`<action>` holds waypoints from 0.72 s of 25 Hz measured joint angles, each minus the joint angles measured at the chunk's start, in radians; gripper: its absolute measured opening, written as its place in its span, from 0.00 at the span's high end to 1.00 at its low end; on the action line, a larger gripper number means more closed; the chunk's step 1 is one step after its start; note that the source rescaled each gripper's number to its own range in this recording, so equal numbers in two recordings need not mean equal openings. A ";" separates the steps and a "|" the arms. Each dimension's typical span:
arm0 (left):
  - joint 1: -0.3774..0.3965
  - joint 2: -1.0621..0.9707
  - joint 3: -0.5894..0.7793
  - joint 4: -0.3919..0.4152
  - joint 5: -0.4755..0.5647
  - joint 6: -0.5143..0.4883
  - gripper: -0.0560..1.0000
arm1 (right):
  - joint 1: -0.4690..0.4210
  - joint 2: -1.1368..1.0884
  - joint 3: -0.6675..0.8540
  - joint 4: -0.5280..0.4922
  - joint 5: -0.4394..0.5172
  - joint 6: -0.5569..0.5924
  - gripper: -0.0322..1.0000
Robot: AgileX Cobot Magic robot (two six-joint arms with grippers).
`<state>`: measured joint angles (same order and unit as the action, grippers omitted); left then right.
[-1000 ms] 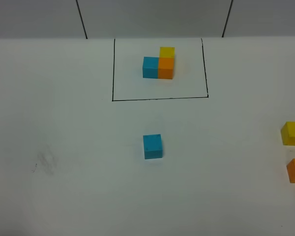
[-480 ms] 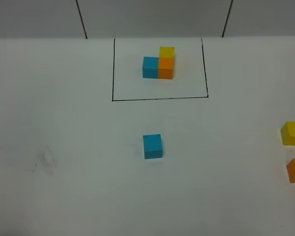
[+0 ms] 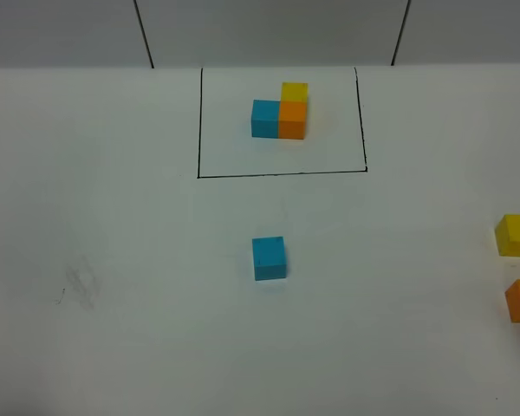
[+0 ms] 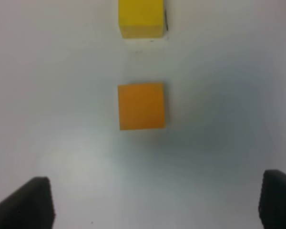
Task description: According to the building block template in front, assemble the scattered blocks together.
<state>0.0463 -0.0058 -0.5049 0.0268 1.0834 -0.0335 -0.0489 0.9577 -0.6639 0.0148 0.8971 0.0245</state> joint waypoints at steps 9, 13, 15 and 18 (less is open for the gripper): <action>0.000 0.000 0.000 0.000 0.000 0.000 0.62 | 0.000 0.240 -0.001 0.008 -0.139 -0.025 0.20; 0.000 0.000 0.000 0.000 0.000 0.000 0.62 | 0.000 0.313 -0.001 0.008 -0.173 -0.025 0.20; 0.000 0.000 0.000 0.000 0.000 0.000 0.62 | 0.000 0.345 0.018 0.007 -0.220 -0.025 0.20; 0.000 0.000 0.000 0.000 0.000 0.000 0.62 | 0.000 0.382 0.065 0.007 -0.304 -0.025 0.20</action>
<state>0.0463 -0.0058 -0.5049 0.0268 1.0834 -0.0335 -0.0489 1.3400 -0.5993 0.0220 0.5929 0.0000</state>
